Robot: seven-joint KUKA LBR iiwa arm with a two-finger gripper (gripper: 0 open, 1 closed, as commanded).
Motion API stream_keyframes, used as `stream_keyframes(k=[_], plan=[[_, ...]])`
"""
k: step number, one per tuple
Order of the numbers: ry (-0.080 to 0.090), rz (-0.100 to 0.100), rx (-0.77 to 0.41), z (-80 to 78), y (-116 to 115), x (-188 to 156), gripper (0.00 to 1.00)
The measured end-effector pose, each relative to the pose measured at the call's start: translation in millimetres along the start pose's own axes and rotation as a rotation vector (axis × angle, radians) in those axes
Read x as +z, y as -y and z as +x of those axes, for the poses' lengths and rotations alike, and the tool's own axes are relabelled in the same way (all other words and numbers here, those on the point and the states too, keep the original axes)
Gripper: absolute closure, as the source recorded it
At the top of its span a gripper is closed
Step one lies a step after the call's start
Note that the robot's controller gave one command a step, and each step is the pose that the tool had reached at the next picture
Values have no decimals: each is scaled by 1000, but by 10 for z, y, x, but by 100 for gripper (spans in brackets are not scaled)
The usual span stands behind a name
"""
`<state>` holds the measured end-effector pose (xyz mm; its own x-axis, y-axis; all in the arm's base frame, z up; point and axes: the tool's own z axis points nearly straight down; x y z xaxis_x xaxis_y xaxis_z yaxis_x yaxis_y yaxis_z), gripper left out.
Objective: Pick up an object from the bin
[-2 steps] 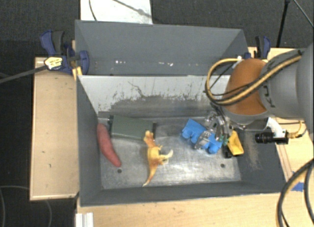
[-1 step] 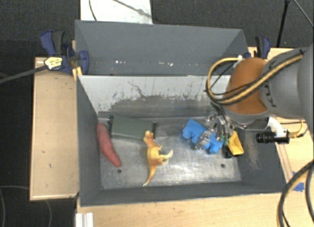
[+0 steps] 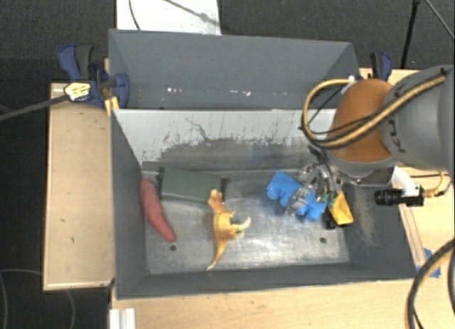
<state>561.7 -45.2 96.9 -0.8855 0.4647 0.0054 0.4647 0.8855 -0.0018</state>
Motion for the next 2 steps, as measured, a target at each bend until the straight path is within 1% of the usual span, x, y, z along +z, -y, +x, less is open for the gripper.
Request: stream_keyframes(k=[1, 2], plan=[[0, 0, 0, 0, 1, -211, 100], [6, -2, 0, -14, -4, -416, 100]])
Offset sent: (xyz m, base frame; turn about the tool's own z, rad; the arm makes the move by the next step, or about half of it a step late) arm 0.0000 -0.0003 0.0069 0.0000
